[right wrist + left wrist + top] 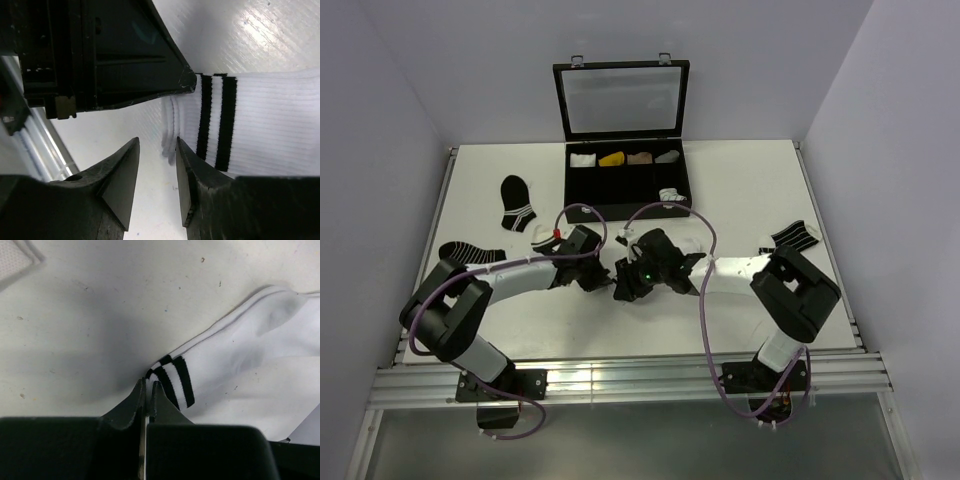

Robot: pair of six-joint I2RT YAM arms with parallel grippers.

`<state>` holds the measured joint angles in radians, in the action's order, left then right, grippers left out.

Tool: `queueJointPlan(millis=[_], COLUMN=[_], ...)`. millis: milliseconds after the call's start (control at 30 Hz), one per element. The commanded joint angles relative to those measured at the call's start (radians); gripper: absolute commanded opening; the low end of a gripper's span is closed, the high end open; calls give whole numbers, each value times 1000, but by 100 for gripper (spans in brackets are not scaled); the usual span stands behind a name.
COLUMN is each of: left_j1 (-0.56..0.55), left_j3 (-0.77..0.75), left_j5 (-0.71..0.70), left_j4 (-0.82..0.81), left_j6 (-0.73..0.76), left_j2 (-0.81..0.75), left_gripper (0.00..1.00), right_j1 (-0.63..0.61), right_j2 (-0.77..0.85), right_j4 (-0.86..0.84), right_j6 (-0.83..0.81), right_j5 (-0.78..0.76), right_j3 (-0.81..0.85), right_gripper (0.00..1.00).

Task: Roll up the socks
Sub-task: Roll the sock at the center of the board.

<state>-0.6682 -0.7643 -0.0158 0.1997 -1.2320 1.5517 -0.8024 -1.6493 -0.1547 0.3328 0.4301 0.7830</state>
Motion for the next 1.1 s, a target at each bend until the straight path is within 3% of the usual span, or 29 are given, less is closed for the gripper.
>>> queueJointPlan(millis=[0, 200, 467, 1067], left_j1=[-1, -1, -1, 2], left_j3=[-53, -79, -82, -113], left_j5=[-15, -3, 7, 42], left_j4=[67, 86, 79, 89], left_j6=[8, 12, 12, 16], left_j2=[13, 36, 48, 70], left_gripper=[0, 0, 0, 0], right_j1=[-40, -98, -113, -262], right_j2=[42, 80, 181, 11], right_j4=[10, 26, -17, 79], right_j6=[-38, -58, -72, -121], right_j5=[-166, -303, -353, -533], right_j3=[-2, -14, -71, 41], right_gripper=[43, 43, 50, 50])
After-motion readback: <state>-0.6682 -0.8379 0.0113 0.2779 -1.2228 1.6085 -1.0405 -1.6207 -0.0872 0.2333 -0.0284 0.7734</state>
